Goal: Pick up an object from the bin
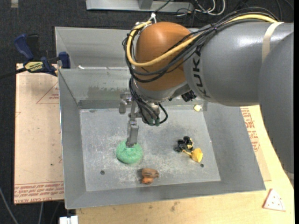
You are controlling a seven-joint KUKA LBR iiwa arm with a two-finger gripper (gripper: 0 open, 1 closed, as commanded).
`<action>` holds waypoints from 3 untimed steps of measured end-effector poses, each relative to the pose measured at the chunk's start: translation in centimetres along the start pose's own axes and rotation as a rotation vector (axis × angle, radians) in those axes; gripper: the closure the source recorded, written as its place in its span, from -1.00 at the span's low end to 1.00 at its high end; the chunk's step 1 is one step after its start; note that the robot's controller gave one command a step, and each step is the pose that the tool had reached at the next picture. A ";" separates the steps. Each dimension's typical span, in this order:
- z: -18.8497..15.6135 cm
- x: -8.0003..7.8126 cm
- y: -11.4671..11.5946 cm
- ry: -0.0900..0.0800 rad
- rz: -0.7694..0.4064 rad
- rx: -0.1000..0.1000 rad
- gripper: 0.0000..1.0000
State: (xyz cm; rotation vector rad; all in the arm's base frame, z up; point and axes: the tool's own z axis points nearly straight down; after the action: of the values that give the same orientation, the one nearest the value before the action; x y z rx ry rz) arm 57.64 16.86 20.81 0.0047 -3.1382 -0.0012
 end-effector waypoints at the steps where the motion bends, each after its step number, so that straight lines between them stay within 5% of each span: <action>1: -3.8 0.3 -0.5 0.003 -0.144 0.001 -1.00; 2: -1.4 2.4 -3.7 -0.014 -0.288 0.000 -1.00; 3: 2.8 2.0 -3.8 -0.004 -0.495 0.002 -1.00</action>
Offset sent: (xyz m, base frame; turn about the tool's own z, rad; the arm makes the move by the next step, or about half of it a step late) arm -0.0591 -0.0828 -0.0741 -0.4178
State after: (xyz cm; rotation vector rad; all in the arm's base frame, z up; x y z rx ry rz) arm 55.65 13.02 17.98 0.7740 -3.0461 0.0005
